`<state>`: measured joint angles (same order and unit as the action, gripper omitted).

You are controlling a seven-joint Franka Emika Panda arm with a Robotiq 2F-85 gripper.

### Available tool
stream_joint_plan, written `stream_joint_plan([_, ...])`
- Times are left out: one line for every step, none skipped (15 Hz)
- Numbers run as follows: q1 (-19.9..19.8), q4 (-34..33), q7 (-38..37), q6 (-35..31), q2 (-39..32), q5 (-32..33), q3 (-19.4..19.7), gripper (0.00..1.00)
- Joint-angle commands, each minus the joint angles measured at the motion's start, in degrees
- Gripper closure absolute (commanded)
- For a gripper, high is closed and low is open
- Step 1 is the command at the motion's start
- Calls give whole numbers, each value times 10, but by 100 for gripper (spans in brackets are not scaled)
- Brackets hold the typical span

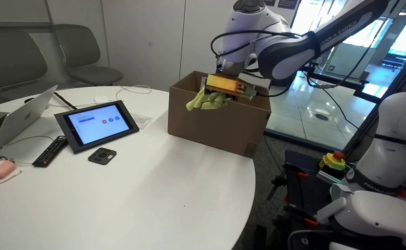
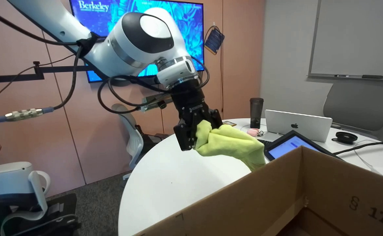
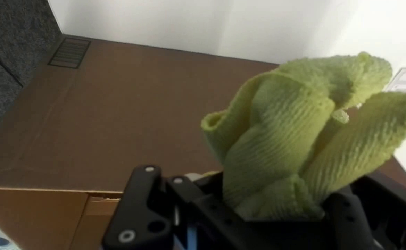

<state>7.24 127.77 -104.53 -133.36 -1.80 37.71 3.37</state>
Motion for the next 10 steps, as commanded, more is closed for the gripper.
stream_joint_plan([-43,15,-36,-21,18,14,1,99])
stream_joint_plan([-53,11,-42,-21,17,13,4,99])
stream_joint_plan([-61,12,-54,-23,18,19,6,99])
stream_joint_plan([-70,7,-54,-25,18,16,9,99])
stream_joint_plan([-77,7,-61,-27,19,17,12,99])
stream_joint_plan([-85,3,-63,-28,20,15,15,99])
stream_joint_plan([-91,2,-68,-29,20,15,18,99])
stream_joint_plan([-98,-4,-73,-24,18,16,22,99])
stream_joint_plan([-103,-6,-81,-22,16,18,25,99])
stream_joint_plan([-109,-11,-90,-20,11,21,28,99])
